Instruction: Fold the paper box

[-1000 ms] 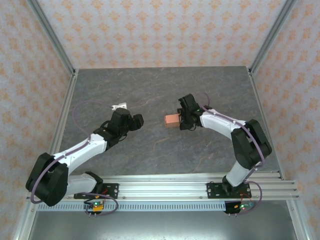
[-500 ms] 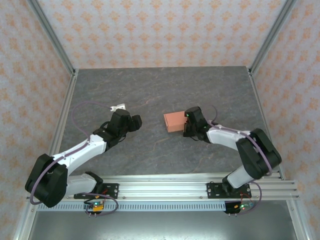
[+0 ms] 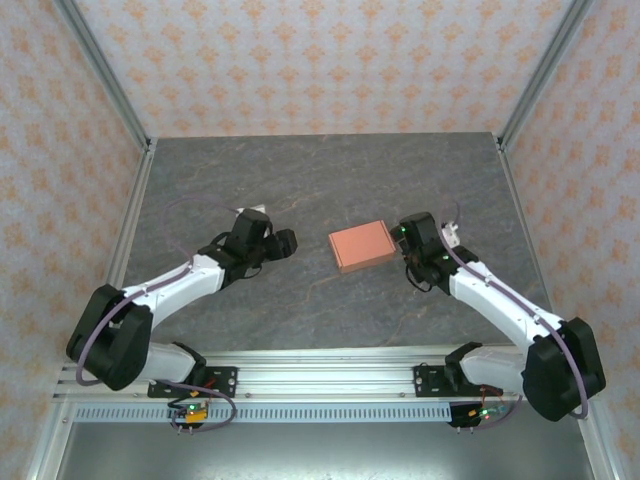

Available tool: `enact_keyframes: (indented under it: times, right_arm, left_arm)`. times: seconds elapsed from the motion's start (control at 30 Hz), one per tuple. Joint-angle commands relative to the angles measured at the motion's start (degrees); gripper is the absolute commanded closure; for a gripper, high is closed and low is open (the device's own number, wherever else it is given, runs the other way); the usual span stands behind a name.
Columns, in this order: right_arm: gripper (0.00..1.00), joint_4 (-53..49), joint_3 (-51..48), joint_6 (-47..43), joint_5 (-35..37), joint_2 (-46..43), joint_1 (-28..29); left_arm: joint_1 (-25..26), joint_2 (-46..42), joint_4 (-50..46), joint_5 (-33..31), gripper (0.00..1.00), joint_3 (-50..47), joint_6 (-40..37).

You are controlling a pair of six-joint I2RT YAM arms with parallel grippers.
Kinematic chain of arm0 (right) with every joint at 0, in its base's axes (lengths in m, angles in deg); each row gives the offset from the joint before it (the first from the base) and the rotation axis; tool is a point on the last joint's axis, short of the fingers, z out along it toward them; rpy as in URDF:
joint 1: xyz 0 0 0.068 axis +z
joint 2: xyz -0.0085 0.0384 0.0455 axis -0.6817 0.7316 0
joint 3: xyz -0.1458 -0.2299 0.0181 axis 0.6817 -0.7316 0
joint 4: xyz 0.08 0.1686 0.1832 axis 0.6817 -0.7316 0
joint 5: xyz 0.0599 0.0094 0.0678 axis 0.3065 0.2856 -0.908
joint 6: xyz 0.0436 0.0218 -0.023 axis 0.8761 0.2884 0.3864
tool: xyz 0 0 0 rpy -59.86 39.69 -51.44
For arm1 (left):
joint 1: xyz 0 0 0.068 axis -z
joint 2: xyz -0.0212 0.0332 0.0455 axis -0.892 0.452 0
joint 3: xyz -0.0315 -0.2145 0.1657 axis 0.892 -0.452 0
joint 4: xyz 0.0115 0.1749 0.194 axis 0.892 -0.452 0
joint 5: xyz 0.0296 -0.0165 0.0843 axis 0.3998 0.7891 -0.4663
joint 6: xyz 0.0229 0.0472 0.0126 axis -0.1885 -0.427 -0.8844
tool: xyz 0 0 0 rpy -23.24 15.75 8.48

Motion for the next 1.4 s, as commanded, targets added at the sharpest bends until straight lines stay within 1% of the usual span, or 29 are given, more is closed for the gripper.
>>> enact_keyframes:
  times: [0.0, 0.03, 0.07, 0.13, 0.23, 0.27, 0.3, 0.37, 0.47, 0.5, 0.53, 0.57, 0.63, 0.7, 0.73, 0.8, 0.9, 0.93, 0.97, 1.0, 1.03, 1.07, 1.1, 1.13, 1.2, 1.27, 1.3, 1.37]
  right_arm:
    - [0.10, 1.3, 4.0, -31.4, -1.3, 0.9, -0.9]
    - [0.11, 1.2, 5.2, -36.9, -4.0, 3.1, -1.5]
    - [0.11, 0.7, 6.3, -40.2, -5.5, 4.9, -2.1]
    - [0.14, 0.6, 8.4, -44.3, -10.9, 8.6, -3.8]
    - [0.16, 3.7, 10.0, -45.9, -18.1, 14.1, -5.6]
    - [0.17, 5.1, 10.5, -45.8, -20.6, 15.9, -6.0]
    - [0.17, 5.8, 11.1, -45.6, -22.1, 17.5, -6.2]
    - [0.21, 5.6, 13.7, -45.2, -25.5, 21.8, -6.2]
    - [0.23, 5.0, 16.7, -41.0, -29.7, 27.0, -6.2]
    - [0.26, 5.1, 17.1, -39.0, -31.2, 27.6, -6.3]
    - [0.31, 6.2, 17.0, -36.2, -34.5, 27.9, -5.9]
    - [0.32, 7.5, 16.2, -34.1, -36.4, 27.3, -5.1]
    - [0.31, 9.5, 14.0, -30.3, -37.1, 25.0, -3.2]
    - [0.29, 8.9, 12.1, -27.7, -34.8, 21.9, -2.0]
    - [0.28, 8.9, 10.6, -26.8, -33.3, 19.9, -1.9]
    - [0.26, 7.5, 8.1, -24.8, -27.5, 16.0, -1.9]
    - [0.24, 8.1, 4.3, -26.5, -19.1, 8.4, -1.9]
    - [0.19, 8.4, 3.4, -27.8, -15.8, 5.2, -2.0]
    - [0.08, 8.9, 2.6, -29.5, -12.7, 2.4, -2.0]
    - [0.01, 10.1, 1.6, -33.0, -9.6, -1.2, -2.0]
    - [0.01, 11.4, 0.7, -36.6, -5.4, -4.4, -2.0]
    - [0.01, 12.9, -0.4, -40.3, -1.1, -7.3, -1.9]
    - [0.01, 15.0, -1.6, -43.7, 2.3, -9.6, -2.0]
    - [0.01, 18.0, -3.4, -48.4, 6.0, -11.8, -2.1]
    - [0.01, 26.0, -7.8, -59.1, 10.6, -14.8, -2.2]
    - [0.01, 34.1, -12.4, -61.7, 17.4, -16.6, -3.9]
    - [0.01, 36.2, -14.1, -62.0, 18.2, -17.1, -5.2]
    - [0.01, 40.9, -17.5, -61.6, 17.7, -17.7, -8.2]
  left_arm:
    - [2.7, 1.3, -1.5, 4.4, 0.25, 2.8, 2.6]
    - [3.7, 1.8, -1.7, 3.7, 0.25, 3.3, 2.3]
    - [4.4, 2.4, -1.9, 3.2, 0.25, 3.7, 1.9]
    - [4.8, 3.6, -2.9, 2.9, 0.25, 4.7, 1.2]
    - [4.8, 3.7, -5.1, 1.0, 0.25, 5.6, -1.6]
    - [4.7, 3.3, -6.3, -0.8, 0.25, 5.9, -2.7]
    - [4.7, 2.8, -7.8, -3.0, 0.25, 6.2, -3.5]
    - [3.8, 2.0, -12.0, -7.4, 0.24, 7.1, -4.7]
    - [1.1, 0.6, -16.2, -9.9, 0.24, 7.3, -6.8]
    - [0.1, -0.1, -16.8, -10.1, 0.24, 6.9, -7.4]
    - [-0.9, -1.3, -17.0, -10.3, 0.24, 6.1, -8.6]
    - [-1.8, -2.9, -16.8, -11.4, 0.25, 5.1, -9.5]
    - [-3.0, -6.5, -16.4, -15.1, 0.24, 3.1, -11.5]
    - [-3.9, -9.7, -17.0, -20.7, 0.22, 2.2, -13.2]
    - [-4.1, -11.0, -17.4, -23.7, 0.19, 2.1, -14.0]
    - [-4.3, -12.6, -17.6, -29.9, 0.01, 1.8, -15.1]
    - [-4.3, -13.7, -16.0, -37.2, 0.00, 1.6, -18.4]
    - [-4.3, -14.0, -14.5, -39.4, 0.00, 1.3, -20.0]
    - [-4.3, -14.5, -13.0, -41.1, 0.00, 0.8, -21.6]
    - [-4.3, -14.9, -10.8, -42.7, 0.00, 0.0, -23.7]
    - [-4.3, -15.6, -7.9, -44.3, 0.00, -1.1, -26.1]
    - [-4.3, -16.3, -4.5, -44.9, 0.00, -2.6, -29.1]
    - [-4.5, -16.9, -0.1, -42.9, 0.00, -4.7, -32.8]
    - [-4.9, -17.3, 6.1, -39.5, 0.00, -7.6, -37.3]
    - [-5.8, -17.7, 12.7, -36.8, 0.00, -11.3, -38.4]
    - [-6.3, -17.0, 14.5, -36.7, 0.00, -12.3, -39.3]
    - [-6.6, -16.4, 15.2, -37.4, 0.00, -12.7, -39.8]
    - [-8.4, -15.3, 19.3, -35.7, 0.00, -15.0, -40.5]
